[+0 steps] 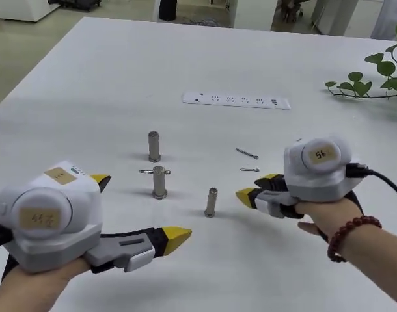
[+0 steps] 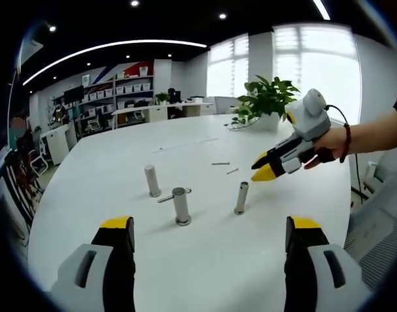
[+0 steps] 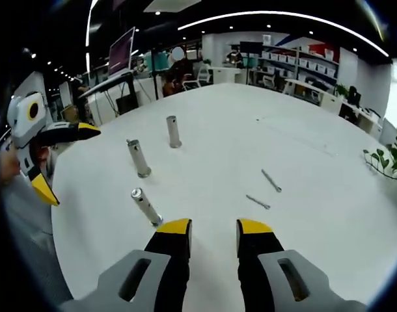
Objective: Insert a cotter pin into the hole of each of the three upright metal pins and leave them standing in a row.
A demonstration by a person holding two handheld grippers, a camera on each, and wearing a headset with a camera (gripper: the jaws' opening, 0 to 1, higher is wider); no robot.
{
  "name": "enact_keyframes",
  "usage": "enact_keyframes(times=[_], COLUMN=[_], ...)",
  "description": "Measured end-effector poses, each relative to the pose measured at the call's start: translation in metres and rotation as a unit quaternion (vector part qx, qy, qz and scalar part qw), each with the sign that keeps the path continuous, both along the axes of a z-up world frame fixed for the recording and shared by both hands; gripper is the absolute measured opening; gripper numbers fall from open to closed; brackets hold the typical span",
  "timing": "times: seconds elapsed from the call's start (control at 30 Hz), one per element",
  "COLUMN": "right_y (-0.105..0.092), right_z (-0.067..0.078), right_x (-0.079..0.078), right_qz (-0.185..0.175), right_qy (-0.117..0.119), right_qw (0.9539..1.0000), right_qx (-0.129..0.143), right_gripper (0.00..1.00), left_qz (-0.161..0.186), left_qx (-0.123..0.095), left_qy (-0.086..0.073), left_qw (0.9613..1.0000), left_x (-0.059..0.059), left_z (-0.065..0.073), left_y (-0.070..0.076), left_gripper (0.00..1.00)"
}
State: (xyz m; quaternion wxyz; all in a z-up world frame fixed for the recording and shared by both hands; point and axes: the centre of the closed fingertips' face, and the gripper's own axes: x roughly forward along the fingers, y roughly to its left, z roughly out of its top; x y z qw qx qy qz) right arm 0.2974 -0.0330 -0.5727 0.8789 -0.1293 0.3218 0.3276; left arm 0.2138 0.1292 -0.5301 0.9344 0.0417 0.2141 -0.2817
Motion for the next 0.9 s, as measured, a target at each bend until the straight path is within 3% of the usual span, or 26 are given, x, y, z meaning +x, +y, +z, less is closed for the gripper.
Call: enact_keyframes(times=[0.13, 0.2, 0.4, 0.6, 0.8, 0.9], right_y=[-0.006, -0.01, -0.01, -0.012, -0.013, -0.016], right_z=[0.004, 0.003, 0.002, -0.003, -0.008, -0.012], right_x=[0.012, 0.027, 0.032, 0.036, 0.041, 0.044], right_qz=[0.017, 0.019, 0.037, 0.06, 0.1, 0.119], right_qy=[0.002, 0.0, 0.009, 0.032, 0.046, 0.055], right_qw=[0.9997, 0.9993, 0.9979, 0.9951, 0.9887, 0.9829], right_qx=[-0.019, -0.033, -0.052, -0.072, -0.102, -0.129], right_gripper=[0.22, 0.21, 0.21, 0.19, 0.17, 0.14], left_qz=[0.0, 0.0, 0.0, 0.005, 0.006, 0.007], left_qx=[-0.001, -0.001, -0.001, 0.004, 0.007, 0.008], left_qy=[0.001, 0.003, 0.006, 0.006, 0.007, 0.008], left_qw=[1.0, 1.0, 1.0, 1.0, 0.9999, 0.9999], left_x=[0.001, 0.001, 0.0, 0.001, 0.001, 0.0], left_z=[-0.001, -0.002, -0.003, -0.004, -0.005, -0.005], left_y=[0.0, 0.001, 0.002, 0.005, 0.007, 0.007], left_gripper=[0.96, 0.96, 0.95, 0.91, 0.9, 0.9])
